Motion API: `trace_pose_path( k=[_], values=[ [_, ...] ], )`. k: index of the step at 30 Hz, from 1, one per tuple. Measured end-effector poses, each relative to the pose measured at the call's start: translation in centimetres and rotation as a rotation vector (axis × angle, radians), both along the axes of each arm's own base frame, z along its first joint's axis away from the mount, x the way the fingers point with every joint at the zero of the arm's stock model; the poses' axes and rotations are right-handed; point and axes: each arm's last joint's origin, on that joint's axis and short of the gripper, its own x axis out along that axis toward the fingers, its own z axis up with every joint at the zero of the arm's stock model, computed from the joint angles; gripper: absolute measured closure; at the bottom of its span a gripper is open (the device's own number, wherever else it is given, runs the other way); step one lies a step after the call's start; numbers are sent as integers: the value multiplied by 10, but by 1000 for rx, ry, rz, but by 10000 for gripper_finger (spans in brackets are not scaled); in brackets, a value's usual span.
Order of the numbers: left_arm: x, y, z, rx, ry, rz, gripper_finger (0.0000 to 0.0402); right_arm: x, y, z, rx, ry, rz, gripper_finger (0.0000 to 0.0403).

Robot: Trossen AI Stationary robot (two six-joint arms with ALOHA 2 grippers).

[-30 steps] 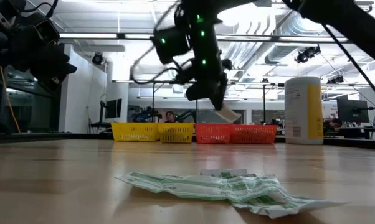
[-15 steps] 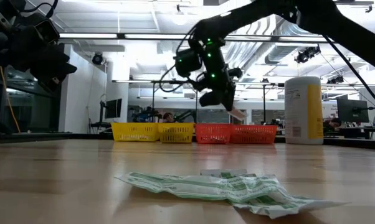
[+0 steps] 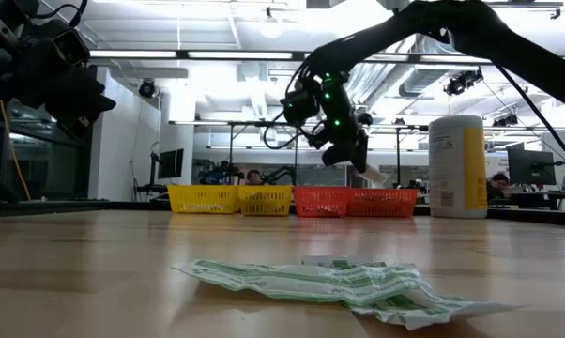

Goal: Pick & Place First Aid Supplies
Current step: Put the green pad into the right orange bin

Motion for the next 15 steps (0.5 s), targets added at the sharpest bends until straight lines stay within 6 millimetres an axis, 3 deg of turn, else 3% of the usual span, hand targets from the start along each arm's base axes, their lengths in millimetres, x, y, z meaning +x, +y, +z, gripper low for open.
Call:
trace_pose_path(
  k=[10,15],
  values=[
    [0,0,0,0,0,0,275,-15,-5,-24,168,79,50,400],
    [0,0,0,0,0,0,275,-14,-5,-26,170,91,80,385]
  ],
)
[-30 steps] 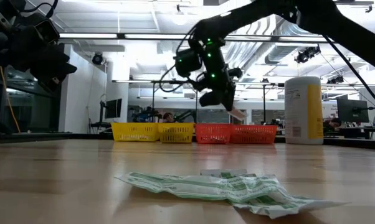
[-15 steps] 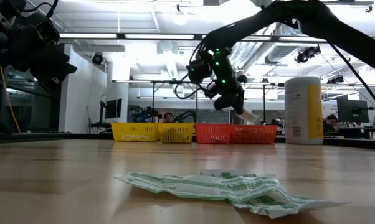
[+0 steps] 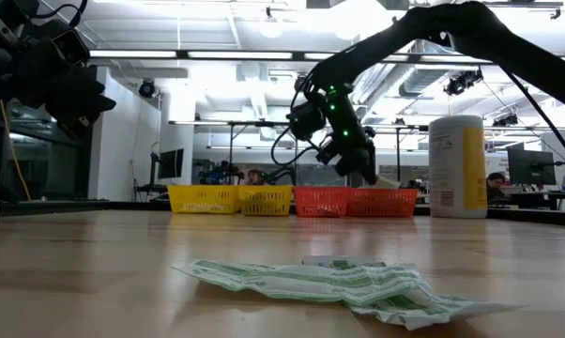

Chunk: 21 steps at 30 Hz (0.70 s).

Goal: Pick & Place First Aid Supplies
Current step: Put the green pad into the right orange bin

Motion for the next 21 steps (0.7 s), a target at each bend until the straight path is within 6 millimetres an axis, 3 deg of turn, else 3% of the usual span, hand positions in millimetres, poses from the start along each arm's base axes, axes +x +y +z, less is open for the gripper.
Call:
trace_pose_path(
  k=[5,15,21],
  values=[
    [0,0,0,0,0,0,275,0,-1,0,-14,6,4,359],
    [0,0,0,0,0,0,275,2,4,2,54,-47,-15,264],
    [0,0,0,0,0,0,275,4,11,22,20,-106,6,228]
  ],
)
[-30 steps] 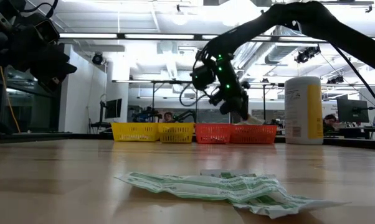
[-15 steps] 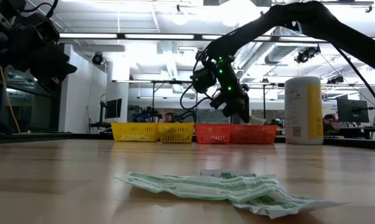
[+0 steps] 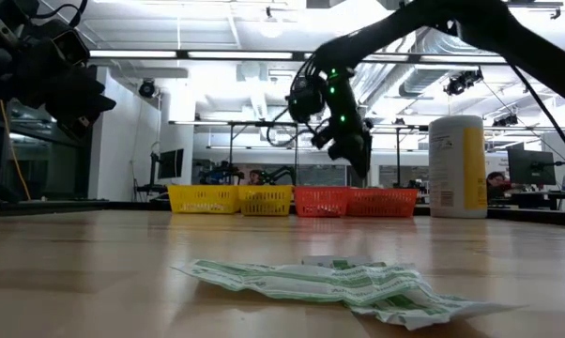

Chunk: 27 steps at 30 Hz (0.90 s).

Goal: Pick & Place First Aid Supplies
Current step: Put the green pad into the right orange bin

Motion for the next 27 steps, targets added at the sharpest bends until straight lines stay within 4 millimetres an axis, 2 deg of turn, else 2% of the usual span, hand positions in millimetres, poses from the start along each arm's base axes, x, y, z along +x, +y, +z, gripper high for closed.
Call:
trace_pose_path(
  k=[7,14,20,27],
  values=[
    [0,0,0,0,0,0,275,-5,16,36,53,-168,-70,222],
    [0,0,0,0,0,0,275,2,55,72,268,-416,-75,221],
    [0,0,0,0,0,0,275,18,109,90,373,-500,9,221],
    [0,0,0,0,0,0,275,40,188,91,412,-507,64,221]
  ],
)
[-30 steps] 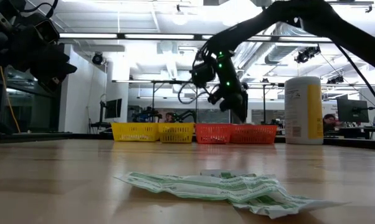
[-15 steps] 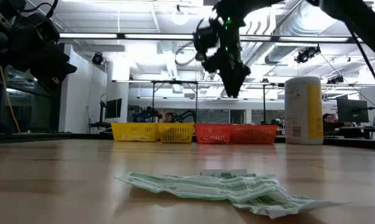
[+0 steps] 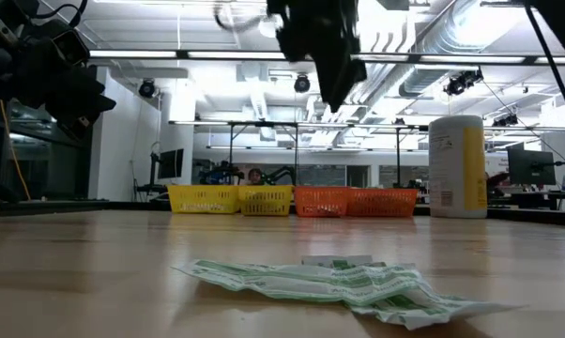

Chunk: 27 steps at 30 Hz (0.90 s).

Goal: Pick & Place First Aid Supplies
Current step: Put the green pad into the right orange bin

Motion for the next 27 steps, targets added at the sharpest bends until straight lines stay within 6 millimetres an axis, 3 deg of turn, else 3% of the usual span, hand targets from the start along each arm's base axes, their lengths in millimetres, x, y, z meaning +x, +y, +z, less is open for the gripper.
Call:
trace_pose_path(
  k=[8,17,22,27],
  values=[
    [0,0,0,0,0,0,275,13,100,2,-6,-99,64,221],
    [0,0,0,0,0,0,275,8,198,1,-94,-290,202,221],
    [0,0,0,0,0,0,275,4,244,-21,-100,-408,381,221],
    [0,0,0,0,0,0,275,2,269,-53,-70,-518,379,221]
  ],
)
